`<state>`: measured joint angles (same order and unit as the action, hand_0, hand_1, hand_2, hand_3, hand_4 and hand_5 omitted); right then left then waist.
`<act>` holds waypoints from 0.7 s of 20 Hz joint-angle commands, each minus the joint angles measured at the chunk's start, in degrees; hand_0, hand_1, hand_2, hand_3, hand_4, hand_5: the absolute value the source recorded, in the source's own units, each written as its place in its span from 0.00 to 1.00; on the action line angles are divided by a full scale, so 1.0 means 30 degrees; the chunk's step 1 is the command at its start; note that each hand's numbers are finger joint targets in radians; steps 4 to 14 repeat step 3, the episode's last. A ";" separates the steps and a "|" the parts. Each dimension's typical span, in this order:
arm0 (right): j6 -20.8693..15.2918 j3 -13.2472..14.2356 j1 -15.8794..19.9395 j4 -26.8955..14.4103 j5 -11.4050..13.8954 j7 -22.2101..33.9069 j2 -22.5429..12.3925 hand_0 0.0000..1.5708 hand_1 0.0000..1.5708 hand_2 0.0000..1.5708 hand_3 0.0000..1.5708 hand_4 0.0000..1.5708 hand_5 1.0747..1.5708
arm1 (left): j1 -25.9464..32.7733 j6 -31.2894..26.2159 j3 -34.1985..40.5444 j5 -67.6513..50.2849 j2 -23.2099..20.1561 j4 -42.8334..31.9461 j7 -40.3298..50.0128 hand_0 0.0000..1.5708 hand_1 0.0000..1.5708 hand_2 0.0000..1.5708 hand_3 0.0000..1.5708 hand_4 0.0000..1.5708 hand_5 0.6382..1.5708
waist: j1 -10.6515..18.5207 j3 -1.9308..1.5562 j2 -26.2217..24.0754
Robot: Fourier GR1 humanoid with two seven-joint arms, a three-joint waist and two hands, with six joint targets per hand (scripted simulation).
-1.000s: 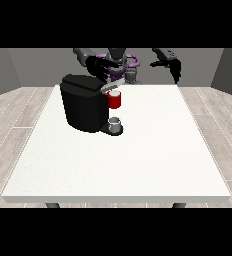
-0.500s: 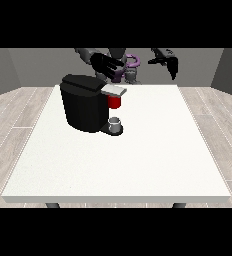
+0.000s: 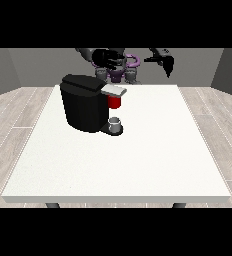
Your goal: Insert the coffee pod into the coffee machine and close the lid
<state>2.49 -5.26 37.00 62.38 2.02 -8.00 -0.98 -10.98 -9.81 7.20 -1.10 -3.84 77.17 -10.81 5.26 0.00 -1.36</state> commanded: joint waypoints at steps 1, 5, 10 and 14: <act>0.0374 -0.1220 -0.3266 0.1628 -0.1863 -0.0883 0.0309 0.00 0.00 0.00 0.00 0.18 1.00 | 0.0608 0.0851 0.0589 0.0166 0.0046 -0.0912 -0.0134 0.00 0.00 0.00 0.00 0.12 1.00 | -0.1776 -0.0004 -0.1318; -0.0082 -0.1778 -0.4720 0.2135 -0.2241 -0.0354 0.0316 0.00 0.00 0.00 0.00 0.10 1.00 | 0.0690 -0.0254 0.1354 -0.0587 -0.1151 -0.1230 0.0149 0.00 0.00 0.00 0.00 0.12 1.00 | -0.2294 0.0001 -0.1831; -0.0082 -0.1778 -0.4720 0.2135 -0.2241 -0.0354 0.0316 0.00 0.00 0.00 0.00 0.10 1.00 | 0.0690 -0.0254 0.1354 -0.0587 -0.1151 -0.1230 0.0149 0.00 0.00 0.00 0.00 0.12 1.00 | -0.2294 0.0001 -0.1831; -0.0082 -0.1778 -0.4720 0.2135 -0.2241 -0.0354 0.0316 0.00 0.00 0.00 0.00 0.10 1.00 | 0.0690 -0.0254 0.1354 -0.0587 -0.1151 -0.1230 0.0149 0.00 0.00 0.00 0.00 0.12 1.00 | -0.2294 0.0001 -0.1831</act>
